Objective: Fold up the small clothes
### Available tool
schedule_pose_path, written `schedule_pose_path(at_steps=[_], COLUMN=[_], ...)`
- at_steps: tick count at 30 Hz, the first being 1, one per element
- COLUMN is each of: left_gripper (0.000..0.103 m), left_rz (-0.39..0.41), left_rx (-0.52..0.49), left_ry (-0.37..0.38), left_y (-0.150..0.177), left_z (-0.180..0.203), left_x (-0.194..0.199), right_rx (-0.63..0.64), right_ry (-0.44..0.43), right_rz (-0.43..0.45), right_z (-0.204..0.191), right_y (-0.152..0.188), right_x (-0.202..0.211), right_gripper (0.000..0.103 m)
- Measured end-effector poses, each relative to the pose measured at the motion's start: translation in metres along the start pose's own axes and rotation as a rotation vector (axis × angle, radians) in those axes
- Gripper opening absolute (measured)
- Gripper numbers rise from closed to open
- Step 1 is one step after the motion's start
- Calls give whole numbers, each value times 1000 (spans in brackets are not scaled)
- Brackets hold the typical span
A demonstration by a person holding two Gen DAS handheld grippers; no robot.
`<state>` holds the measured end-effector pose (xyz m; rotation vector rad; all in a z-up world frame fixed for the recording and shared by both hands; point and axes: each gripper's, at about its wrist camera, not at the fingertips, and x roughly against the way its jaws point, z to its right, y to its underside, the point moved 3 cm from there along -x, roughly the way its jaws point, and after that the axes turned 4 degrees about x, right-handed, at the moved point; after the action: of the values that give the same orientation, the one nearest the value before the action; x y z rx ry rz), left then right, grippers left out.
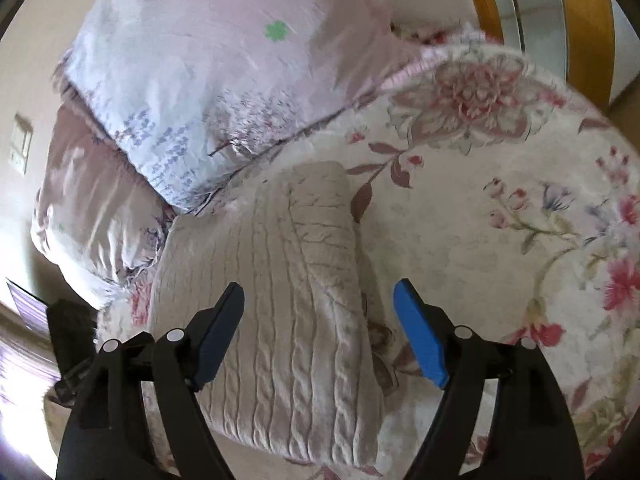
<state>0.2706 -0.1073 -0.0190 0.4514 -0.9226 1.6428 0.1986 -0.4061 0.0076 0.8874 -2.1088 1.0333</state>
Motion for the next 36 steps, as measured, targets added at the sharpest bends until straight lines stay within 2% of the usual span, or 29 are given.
schedule_pose_path(at_steps=[9,15,19,22,25,26,28,30,32,36], left_gripper=[87,82,79,79,70,66,57,44,38,36], left_rz=[-35,-47,-54,-52,-53,-54,-56,-47,-39,-30], left_rx=[86,94,100,93,99,101,108,107,106,71], left_ry=[109,142,166,168,169,170,173,185,214,248], left_y=[-12,-19,-24,-26,-26,-26,-25,-22,-21,-17], left_z=[-4,-3,-1,1,0,-1,-3,-5,-6,1], left_x=[-13,-19,-26,-27,-29,-29,-30,-24,-14,8], right_rx=[-62,-58,-48,-26,-44,-47,-69,-62,-70,-41], right_ry=[-114,-138,-208,-238,-279,-293,-346,-346,-362,-427], right_rz=[-92,-95,-123,-133,-144,-144,-136,-114,-91,-45], right_z=[16,20,16,11,12,13,11,7,2,-24], right_y=[-10,-14,-13,-11,-8,-8,-4,-2,0,8], right_x=[-40,-49,-58,-61,-64,-64,-64,-60,-55,-36], right_gripper=[79,78,64,62,52,40,33,31,29,28])
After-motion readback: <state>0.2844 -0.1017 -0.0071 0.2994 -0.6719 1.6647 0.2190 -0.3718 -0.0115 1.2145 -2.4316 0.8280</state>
